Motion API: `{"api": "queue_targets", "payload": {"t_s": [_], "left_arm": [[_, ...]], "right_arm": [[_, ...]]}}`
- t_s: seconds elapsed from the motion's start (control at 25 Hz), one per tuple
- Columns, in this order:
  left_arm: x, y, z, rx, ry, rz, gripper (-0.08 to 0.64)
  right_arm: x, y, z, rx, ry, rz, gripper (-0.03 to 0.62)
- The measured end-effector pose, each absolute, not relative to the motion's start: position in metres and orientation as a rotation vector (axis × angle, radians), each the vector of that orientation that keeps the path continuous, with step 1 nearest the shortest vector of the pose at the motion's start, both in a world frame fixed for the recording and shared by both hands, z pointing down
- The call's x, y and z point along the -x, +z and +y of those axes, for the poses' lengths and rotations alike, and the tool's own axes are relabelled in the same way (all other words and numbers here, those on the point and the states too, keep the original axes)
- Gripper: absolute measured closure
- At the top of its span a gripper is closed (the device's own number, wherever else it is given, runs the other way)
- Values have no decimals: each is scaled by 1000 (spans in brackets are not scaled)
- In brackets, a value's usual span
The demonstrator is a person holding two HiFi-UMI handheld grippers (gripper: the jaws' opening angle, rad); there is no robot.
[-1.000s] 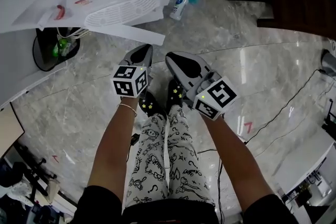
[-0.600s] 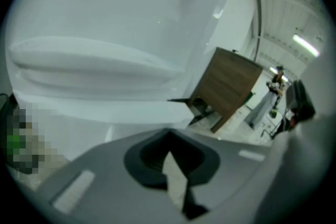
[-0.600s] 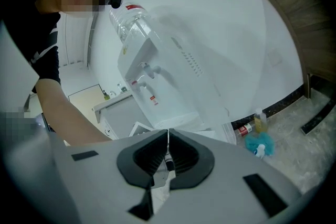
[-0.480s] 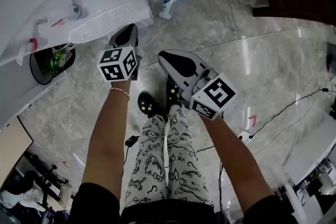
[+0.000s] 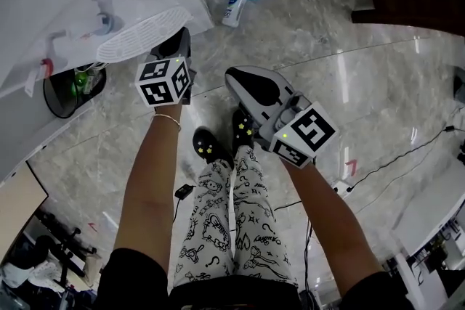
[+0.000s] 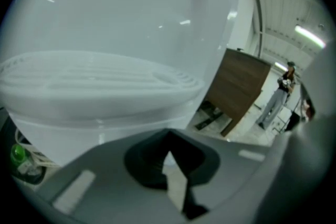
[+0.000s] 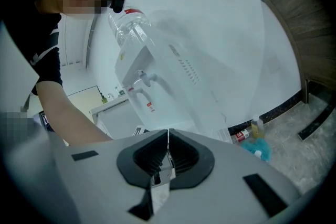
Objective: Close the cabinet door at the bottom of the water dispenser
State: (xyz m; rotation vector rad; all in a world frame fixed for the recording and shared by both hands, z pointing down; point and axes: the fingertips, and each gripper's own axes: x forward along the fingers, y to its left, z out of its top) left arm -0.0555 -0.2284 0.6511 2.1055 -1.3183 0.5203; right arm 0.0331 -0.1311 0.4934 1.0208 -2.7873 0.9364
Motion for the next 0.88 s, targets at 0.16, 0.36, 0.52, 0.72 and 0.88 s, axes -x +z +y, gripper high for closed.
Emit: {"api": "queue_targets", "payload": {"t_s": [0.16,0.36,0.52,0.72,0.88], "left_arm": [[42,633,-206,-2207,526,-1237,563],[36,590,-150,-2237,416,-1223,563],[42,557,-104,-2258,421,-1220,563],[49,536,-63,-2277,430,-1197,563],[69,537,-56,-2194,437,-1269,563]], "right_arm": [[-29,489,-137,-1028,938,-2794,575],[-21,488,-128,-983,946,-2779,575],[-8,483,-108,-892,928,-2759,577],[2,482,-84,-850,946,-2727,577],[12,483,-74,-832,977,-2715,577]]}}
